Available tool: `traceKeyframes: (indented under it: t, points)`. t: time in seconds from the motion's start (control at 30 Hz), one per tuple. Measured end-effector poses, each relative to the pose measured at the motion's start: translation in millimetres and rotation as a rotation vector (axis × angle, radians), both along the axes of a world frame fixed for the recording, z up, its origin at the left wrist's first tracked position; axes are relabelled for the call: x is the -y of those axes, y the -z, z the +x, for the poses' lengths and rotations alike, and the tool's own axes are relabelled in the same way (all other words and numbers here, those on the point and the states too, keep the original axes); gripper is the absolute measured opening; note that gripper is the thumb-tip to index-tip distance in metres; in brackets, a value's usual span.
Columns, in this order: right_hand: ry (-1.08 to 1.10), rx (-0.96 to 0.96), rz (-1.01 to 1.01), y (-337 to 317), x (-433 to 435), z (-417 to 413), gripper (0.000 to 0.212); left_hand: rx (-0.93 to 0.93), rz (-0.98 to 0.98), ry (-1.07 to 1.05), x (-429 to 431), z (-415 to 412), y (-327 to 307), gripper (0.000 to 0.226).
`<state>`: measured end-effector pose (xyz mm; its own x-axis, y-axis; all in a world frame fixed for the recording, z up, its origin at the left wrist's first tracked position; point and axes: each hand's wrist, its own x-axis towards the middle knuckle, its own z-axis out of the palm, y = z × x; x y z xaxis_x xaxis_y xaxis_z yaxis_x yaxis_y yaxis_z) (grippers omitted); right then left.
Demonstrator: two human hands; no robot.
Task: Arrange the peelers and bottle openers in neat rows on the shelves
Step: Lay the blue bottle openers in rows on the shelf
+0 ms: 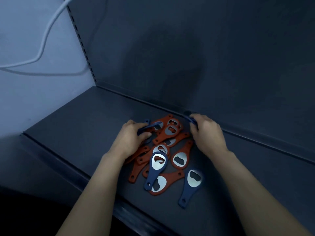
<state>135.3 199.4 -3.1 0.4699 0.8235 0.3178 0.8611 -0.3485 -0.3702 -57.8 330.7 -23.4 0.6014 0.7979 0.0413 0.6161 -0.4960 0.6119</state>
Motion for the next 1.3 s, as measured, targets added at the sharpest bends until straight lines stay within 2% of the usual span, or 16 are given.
traceKeyframes:
  t: [0.07,0.2,0.37,0.53,0.67,0.83,0.93,1.07,1.13,1.23,1.3]
  points:
    - [0.044,-0.017,-0.05,8.5,9.6,8.8,0.028,0.029,0.014,-0.019,3.7,4.7,-0.5,0.039]
    - [-0.029,-0.154,-0.145,16.2,22.5,21.7,0.033,0.074,0.098,-0.08,9.3,9.1,0.7,0.024]
    - [-0.087,-0.157,-0.393,15.5,26.8,27.2,0.06,0.005,0.123,-0.218,8.5,13.7,-2.2,0.021]
    - [-0.12,-0.22,-0.511,9.5,33.0,22.2,0.091,-0.074,0.036,-0.215,13.6,22.3,-8.2,0.051]
    - [-0.108,-0.244,-0.479,3.4,34.9,14.1,0.082,-0.064,0.048,-0.219,12.8,28.6,-12.0,0.038]
    - [-0.043,0.005,-0.465,4.2,35.7,-5.4,0.06,0.077,0.049,-0.235,16.3,26.3,-8.1,0.02]
    - [-0.037,0.15,-0.461,5.8,32.7,-12.6,0.052,0.152,0.108,-0.259,17.1,21.0,-11.9,0.02]
    - [0.009,0.094,-0.295,4.7,31.4,-11.9,0.047,0.22,0.15,-0.304,17.9,2.7,-23.4,0.017]
    - [0.023,0.087,-0.207,4.5,30.9,-15.7,0.042,0.176,0.066,-0.325,22.5,-9.3,-26.6,0.025]
    - [0.0,0.153,-0.107,2.3,28.2,-28.7,0.036,-0.01,-0.058,-0.292,32.2,-23.2,-26.6,0.039]
    - [-0.044,0.168,-0.062,-1.6,24.0,-37.6,0.034,-0.079,-0.104,-0.244,35.1,-28.2,-25.1,0.041]
